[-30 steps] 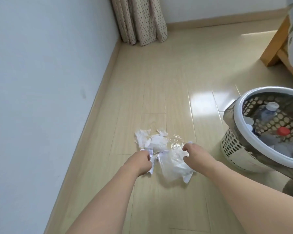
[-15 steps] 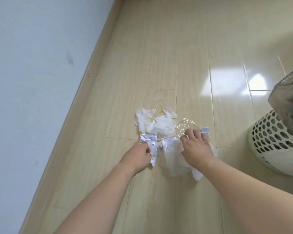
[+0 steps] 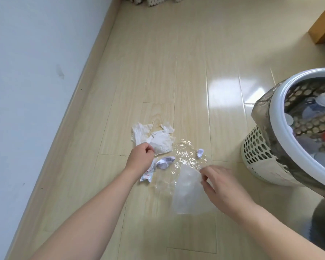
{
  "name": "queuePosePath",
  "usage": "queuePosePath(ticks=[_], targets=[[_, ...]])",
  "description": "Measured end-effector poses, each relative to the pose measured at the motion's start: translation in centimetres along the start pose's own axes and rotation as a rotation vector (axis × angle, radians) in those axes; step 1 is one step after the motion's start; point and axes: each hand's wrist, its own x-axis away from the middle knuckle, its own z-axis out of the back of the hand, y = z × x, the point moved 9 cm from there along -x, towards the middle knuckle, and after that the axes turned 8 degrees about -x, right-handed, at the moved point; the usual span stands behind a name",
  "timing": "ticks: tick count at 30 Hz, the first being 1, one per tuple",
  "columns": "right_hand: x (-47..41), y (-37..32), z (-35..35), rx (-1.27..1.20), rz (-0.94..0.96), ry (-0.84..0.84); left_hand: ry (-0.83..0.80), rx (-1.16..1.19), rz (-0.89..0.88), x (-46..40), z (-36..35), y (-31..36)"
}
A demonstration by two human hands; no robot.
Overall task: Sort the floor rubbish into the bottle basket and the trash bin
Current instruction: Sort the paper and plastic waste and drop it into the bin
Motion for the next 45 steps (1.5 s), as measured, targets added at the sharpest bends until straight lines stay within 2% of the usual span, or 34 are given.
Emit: queuePosePath(ticks=[2, 5, 7, 8, 11, 13, 15, 18, 20, 23, 24, 26, 29, 34, 41, 45], targets=[[1.8, 1.6, 1.7, 0.058, -0.129, 0.007, -0.031, -0.074, -0.077, 0.2, -1.6, 1.9], [4.7, 4.9, 2.7, 0.145, -0.403, -0.083, -0.182, -0.25, -0.211, 1.1, -6.2, 3.8], [5.7, 6.6, 2.5, 0.09, -0.548, -0.144, -0.275, -0.427, -0.221, 1.7, -9.3, 3.8], [6.0, 7.4, 2.4, 0.052, -0.615, -0.158, -0.271, -0.516, -0.193, 1.9, -10.2, 3.5], [5.6, 8.0, 2.0, -0.006, -0.69, -0.184, -0.064, -0.636, -0.15, 2.8, -10.0, 3.8], [5.3, 8.0, 1.7, -0.031, -0.698, -0.191, 0.05, -0.674, -0.294, 3.9, -10.3, 5.0], [5.2, 8.0, 1.4, -0.036, -0.705, -0.204, -0.02, -0.766, -0.436, 5.0, -11.7, 5.4], [5.6, 8.0, 1.4, -0.038, -0.708, -0.211, -0.168, -0.93, -0.504, 6.1, -13.6, 4.5], [6.1, 8.0, 1.9, -0.071, -0.711, -0.188, -0.18, -0.825, -0.491, 6.2, -12.7, 4.9], [7.4, 7.2, 2.9, -0.202, -0.71, -0.121, -0.345, -0.387, -0.271, 5.9, -9.9, 4.1], [7.9, 6.3, 3.8, -0.252, -0.694, -0.087, -0.375, -0.332, -0.228, 6.2, -8.4, 4.3], [8.7, 4.7, 5.4, -0.326, -0.654, -0.033, -0.4, -0.365, -0.179, 7.0, -5.5, 4.7], [10.3, 1.9, 9.0, -0.371, -0.589, 0.007, -0.348, -0.457, -0.184, 9.0, -0.7, 7.1], [14.7, -0.6, 14.6, -0.333, -0.569, 0.043, -0.142, -0.817, -0.314, 13.4, 5.6, 13.4], [21.7, -1.8, 22.9, -0.321, -0.52, 0.197, 0.04, -0.874, -0.286, 21.1, 10.4, 19.4], [25.4, -0.4, 25.2, -0.359, -0.538, 0.235, 0.143, -0.882, -0.297, 24.6, 11.3, 22.2]])
